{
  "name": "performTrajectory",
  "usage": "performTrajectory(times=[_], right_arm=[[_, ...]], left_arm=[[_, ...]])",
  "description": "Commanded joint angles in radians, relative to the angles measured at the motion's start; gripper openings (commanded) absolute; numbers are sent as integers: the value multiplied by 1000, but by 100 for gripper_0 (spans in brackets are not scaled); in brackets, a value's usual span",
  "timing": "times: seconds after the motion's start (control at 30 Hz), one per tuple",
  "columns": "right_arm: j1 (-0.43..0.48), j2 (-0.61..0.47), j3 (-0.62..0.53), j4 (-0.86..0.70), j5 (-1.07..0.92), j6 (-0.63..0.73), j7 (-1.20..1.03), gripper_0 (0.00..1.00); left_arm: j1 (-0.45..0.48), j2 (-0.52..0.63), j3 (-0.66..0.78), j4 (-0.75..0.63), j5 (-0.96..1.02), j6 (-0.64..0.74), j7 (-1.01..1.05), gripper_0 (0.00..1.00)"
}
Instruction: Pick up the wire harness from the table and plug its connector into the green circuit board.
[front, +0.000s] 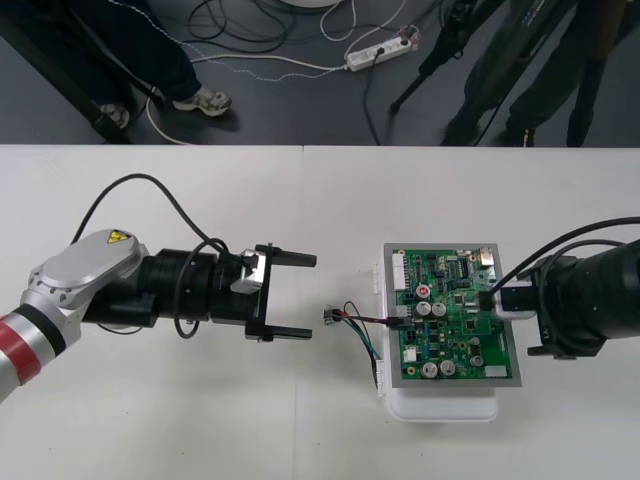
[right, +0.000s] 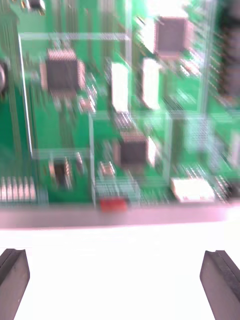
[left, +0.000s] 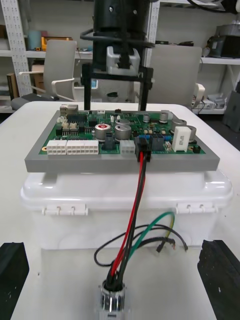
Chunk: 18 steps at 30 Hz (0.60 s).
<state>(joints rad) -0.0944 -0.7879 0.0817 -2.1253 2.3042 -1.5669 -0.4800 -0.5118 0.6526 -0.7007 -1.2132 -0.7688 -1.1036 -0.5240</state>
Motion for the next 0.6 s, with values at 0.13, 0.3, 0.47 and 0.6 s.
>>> performTrajectory(times=[0.13, 0.3, 0.47, 0.6], right_arm=[[-30, -110, -169, 88, -161, -4, 182, 100], [-42, -133, -250, 148, -256, -4, 254, 100], [-47, -154, -316, 171, -358, -4, 279, 100], [-48, -165, -361, 205, -480, -4, 273, 100]], left_arm=[[91, 42, 213, -55, -142, -167, 9, 100], [144, 45, 354, -77, -241, -285, 93, 100], [216, 47, 534, -178, -356, -378, 190, 100], [269, 50, 626, -273, -403, -420, 277, 100]])
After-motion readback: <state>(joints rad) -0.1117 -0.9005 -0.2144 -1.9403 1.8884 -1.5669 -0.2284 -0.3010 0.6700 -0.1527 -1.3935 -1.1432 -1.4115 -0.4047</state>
